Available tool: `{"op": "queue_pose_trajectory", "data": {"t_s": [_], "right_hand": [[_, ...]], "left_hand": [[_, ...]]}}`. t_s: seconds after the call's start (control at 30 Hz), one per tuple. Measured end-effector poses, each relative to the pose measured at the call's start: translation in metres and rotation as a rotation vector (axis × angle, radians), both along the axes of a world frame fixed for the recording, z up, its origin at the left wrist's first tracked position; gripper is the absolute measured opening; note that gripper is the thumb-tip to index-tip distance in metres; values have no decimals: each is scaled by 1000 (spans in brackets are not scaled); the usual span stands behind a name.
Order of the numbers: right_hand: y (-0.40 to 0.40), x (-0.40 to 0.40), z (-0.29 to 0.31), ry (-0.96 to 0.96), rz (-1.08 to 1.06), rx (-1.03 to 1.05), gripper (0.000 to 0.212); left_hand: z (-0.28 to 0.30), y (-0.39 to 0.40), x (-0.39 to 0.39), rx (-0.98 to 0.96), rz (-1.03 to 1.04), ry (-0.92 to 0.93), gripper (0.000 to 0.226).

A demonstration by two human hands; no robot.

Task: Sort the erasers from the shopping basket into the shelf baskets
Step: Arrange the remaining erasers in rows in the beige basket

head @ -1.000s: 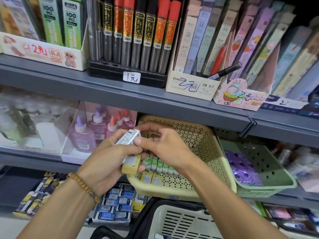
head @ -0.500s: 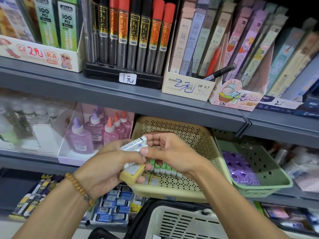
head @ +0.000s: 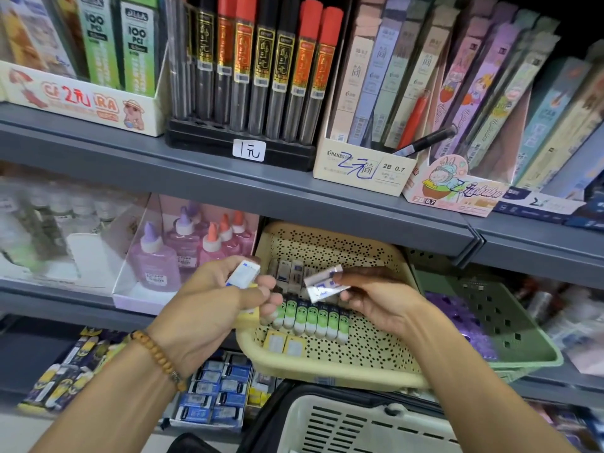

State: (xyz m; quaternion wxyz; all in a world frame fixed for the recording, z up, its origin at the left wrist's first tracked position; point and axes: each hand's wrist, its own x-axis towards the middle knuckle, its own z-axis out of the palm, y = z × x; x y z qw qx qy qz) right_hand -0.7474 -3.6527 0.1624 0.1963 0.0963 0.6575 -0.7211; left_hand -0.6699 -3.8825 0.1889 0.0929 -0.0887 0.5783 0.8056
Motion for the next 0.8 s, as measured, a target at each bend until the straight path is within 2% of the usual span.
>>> {"op": "queue_pose_trajectory", "data": {"t_s": [0.23, 0.37, 0.47, 0.53, 0.6, 0.7, 0.8], "right_hand": [[2, -42, -9, -2, 126, 435, 12], [-4, -56, -16, 50, 173, 553, 13], [0, -60, -17, 60, 140, 545, 13], [5, -62, -15, 68, 134, 627, 13], [7, -61, -12, 100, 157, 764, 12], [-1, -55, -11, 135, 246, 740, 13], [-6, -50, -12, 241, 304, 949, 10]], "left_hand": [[0, -5, 0, -101, -28, 26, 7], [-2, -6, -3, -131, 30, 6, 14], [1, -9, -6, -46, 53, -53, 13], [2, -9, -7, 11, 49, -66, 20], [1, -7, -6, 37, 46, -47, 24], [0, -6, -5, 28, 34, 9, 23], [-2, -10, -5, 3, 53, 24, 19]]}}
